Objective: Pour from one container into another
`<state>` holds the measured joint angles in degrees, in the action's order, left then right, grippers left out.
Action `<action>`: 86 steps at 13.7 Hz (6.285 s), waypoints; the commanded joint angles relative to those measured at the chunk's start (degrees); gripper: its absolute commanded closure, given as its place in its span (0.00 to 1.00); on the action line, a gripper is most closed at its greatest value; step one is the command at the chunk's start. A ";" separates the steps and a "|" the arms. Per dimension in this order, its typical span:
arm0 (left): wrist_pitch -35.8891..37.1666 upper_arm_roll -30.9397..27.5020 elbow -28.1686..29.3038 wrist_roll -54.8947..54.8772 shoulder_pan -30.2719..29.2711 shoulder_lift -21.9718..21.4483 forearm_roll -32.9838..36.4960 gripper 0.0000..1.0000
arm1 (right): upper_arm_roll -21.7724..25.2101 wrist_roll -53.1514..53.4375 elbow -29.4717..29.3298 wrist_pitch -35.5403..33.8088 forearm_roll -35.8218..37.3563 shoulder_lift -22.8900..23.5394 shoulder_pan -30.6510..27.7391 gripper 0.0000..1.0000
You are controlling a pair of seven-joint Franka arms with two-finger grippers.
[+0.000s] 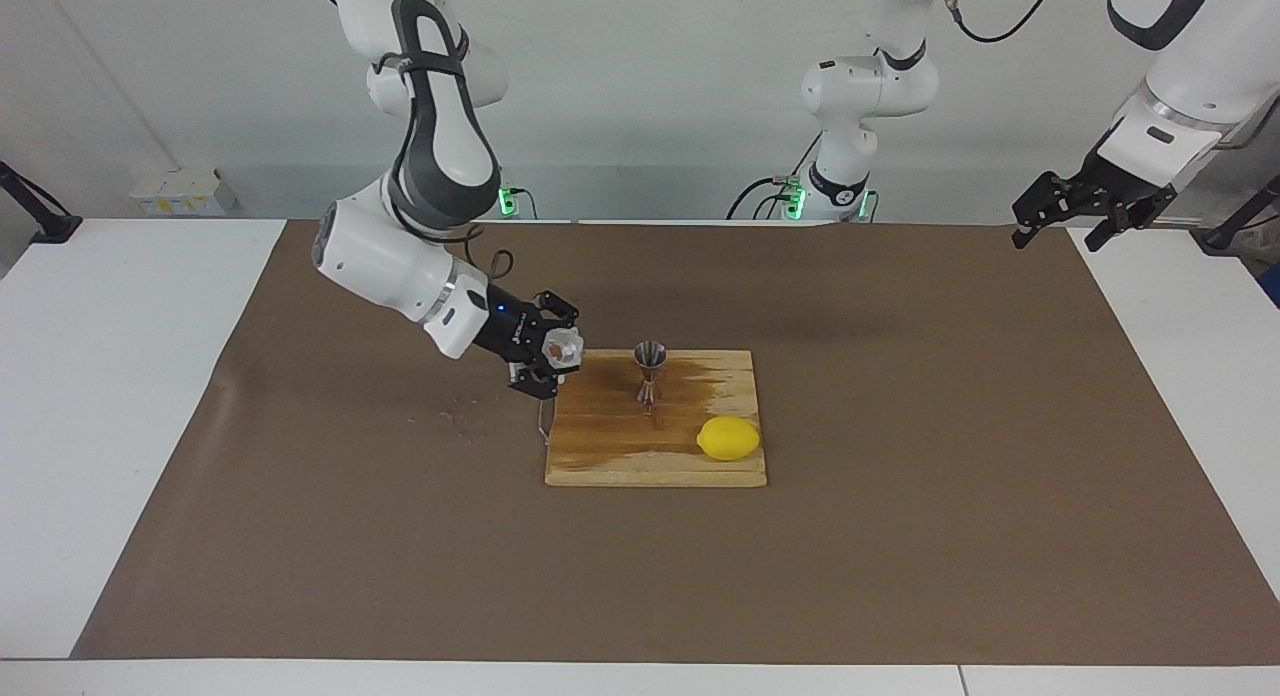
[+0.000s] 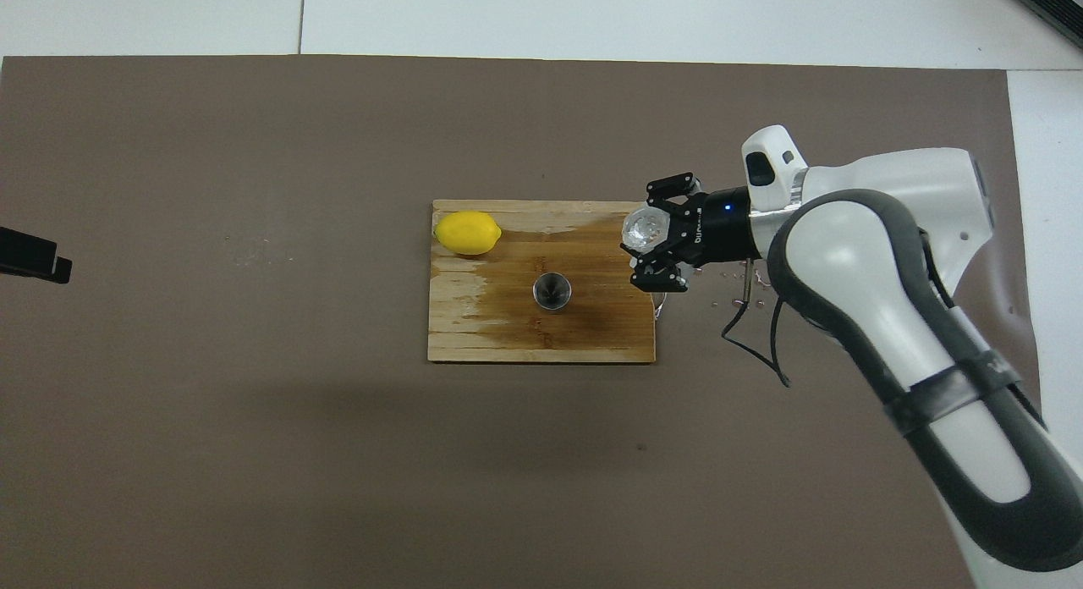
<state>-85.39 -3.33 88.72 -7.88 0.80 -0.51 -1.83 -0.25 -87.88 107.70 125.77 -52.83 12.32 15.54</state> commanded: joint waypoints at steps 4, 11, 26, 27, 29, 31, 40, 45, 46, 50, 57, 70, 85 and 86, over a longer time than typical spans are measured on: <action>-0.30 0.34 1.64 -0.12 0.17 -1.60 0.69 0.00 | 0.08 11.23 -0.04 5.10 17.47 -0.36 6.95 0.94; -0.84 0.25 1.72 -0.03 -0.18 -1.60 0.69 0.00 | 0.08 16.86 0.75 6.68 31.03 -0.97 11.79 0.95; -0.83 0.25 1.72 -0.03 0.26 -1.60 0.69 0.00 | -0.01 16.42 1.98 7.12 32.71 -1.51 11.97 0.95; -0.83 0.25 1.81 -0.03 0.26 -1.60 0.69 0.00 | -0.01 16.25 1.98 7.21 32.71 -1.51 11.88 0.95; -0.83 0.25 1.81 -0.03 0.26 -1.60 0.69 0.00 | -0.18 15.46 2.07 7.21 31.83 -1.59 11.45 0.95; -0.83 0.25 1.81 -0.03 0.26 -1.60 0.69 0.00 | -0.19 13.53 3.12 8.87 30.00 -2.55 11.27 0.96; -0.83 0.25 1.81 -0.03 0.26 -1.60 0.69 0.00 | -0.19 -20.12 10.51 8.90 -4.46 -6.07 3.65 0.97; -0.83 0.25 1.81 -0.03 0.26 -1.60 0.69 0.00 | -0.19 -33.02 10.25 -5.95 -7.27 -4.94 -12.17 0.97; -0.83 0.25 1.81 -0.03 0.26 -1.60 0.69 0.00 | -0.19 -36.80 10.33 -7.89 -7.54 -3.89 -14.81 0.97; -0.83 0.25 1.81 -0.03 0.26 -1.60 0.69 0.00 | -0.27 -47.26 10.07 -12.98 -11.29 4.00 -22.29 0.97; -0.83 0.25 1.81 -0.03 0.26 -1.60 0.69 0.00 | -0.19 -56.44 10.51 -13.18 -16.69 9.83 -24.50 0.77; -0.83 0.34 1.72 -0.03 0.26 -1.60 0.69 0.00 | 0.34 -53.90 10.16 -13.44 3.06 8.96 -34.07 0.00; -0.74 0.25 1.81 -0.03 0.26 -1.60 0.69 0.00 | 0.08 50.08 9.81 -13.26 47.26 -5.81 -20.22 0.00; -0.83 0.25 1.72 -0.03 0.26 -1.60 0.69 0.00 | 0.08 59.22 9.72 -13.79 49.56 -5.90 -18.02 0.00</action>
<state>-85.66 -2.99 88.82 -7.87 0.76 -0.70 -1.83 -0.08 -46.26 117.07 112.05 -8.26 6.74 -6.27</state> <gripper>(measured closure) 0.000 0.000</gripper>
